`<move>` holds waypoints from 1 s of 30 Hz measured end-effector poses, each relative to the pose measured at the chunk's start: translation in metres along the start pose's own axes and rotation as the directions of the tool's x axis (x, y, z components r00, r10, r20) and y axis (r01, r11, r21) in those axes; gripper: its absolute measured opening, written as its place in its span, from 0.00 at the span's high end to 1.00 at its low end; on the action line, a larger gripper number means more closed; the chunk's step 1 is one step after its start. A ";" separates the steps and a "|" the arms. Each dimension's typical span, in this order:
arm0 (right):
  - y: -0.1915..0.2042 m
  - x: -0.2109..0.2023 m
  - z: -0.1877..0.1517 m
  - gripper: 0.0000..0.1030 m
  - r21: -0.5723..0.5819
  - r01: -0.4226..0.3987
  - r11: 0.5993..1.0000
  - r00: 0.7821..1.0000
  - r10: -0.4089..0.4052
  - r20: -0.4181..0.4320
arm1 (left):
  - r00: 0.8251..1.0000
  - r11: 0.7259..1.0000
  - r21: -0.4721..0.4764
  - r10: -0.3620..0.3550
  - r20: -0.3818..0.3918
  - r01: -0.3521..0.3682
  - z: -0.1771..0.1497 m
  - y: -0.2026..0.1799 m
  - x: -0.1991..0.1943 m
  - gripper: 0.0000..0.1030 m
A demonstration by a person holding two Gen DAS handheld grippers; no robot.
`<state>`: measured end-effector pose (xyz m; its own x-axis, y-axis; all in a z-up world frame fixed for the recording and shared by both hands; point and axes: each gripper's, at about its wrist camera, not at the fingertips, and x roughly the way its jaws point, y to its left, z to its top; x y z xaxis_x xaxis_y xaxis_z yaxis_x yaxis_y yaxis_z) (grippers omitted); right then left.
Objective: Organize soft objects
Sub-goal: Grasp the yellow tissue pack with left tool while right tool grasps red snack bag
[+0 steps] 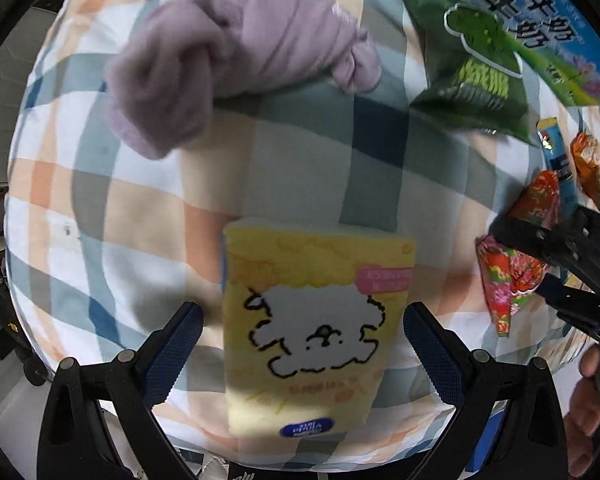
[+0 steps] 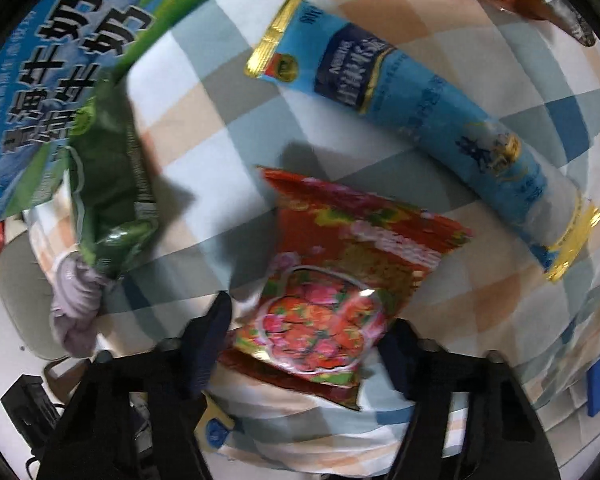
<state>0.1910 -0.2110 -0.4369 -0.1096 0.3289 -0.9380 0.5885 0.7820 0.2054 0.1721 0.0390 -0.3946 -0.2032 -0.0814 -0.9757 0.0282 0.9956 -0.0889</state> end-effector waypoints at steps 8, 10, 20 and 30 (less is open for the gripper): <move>0.018 0.020 -0.027 0.47 -0.360 0.245 0.900 0.967 -0.252 0.026 | 0.996 0.993 0.080 0.089 0.019 -0.090 0.003 -0.015 0.023 0.20; 0.022 0.029 -0.032 0.47 -0.383 0.275 0.882 0.959 -0.278 0.049 | 0.994 0.990 0.089 0.107 0.036 -0.110 0.001 -0.019 0.027 0.25; 0.015 0.045 -0.057 0.52 -0.338 0.286 0.896 0.958 -0.267 0.104 | 0.987 0.993 0.070 0.081 0.137 -0.092 -0.022 -0.023 0.007 0.42; 0.037 -0.005 -0.116 0.53 -0.398 0.252 0.882 0.958 -0.168 0.233 | 0.941 0.987 0.156 -0.021 0.339 -0.034 -0.067 -0.046 -0.088 0.42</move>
<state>0.1201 -0.1221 -0.3923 -0.0173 0.0598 -0.9981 0.1723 0.9835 0.0559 0.1229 0.0032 -0.2914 0.1396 -0.1125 -0.9838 0.1871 0.9786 -0.0854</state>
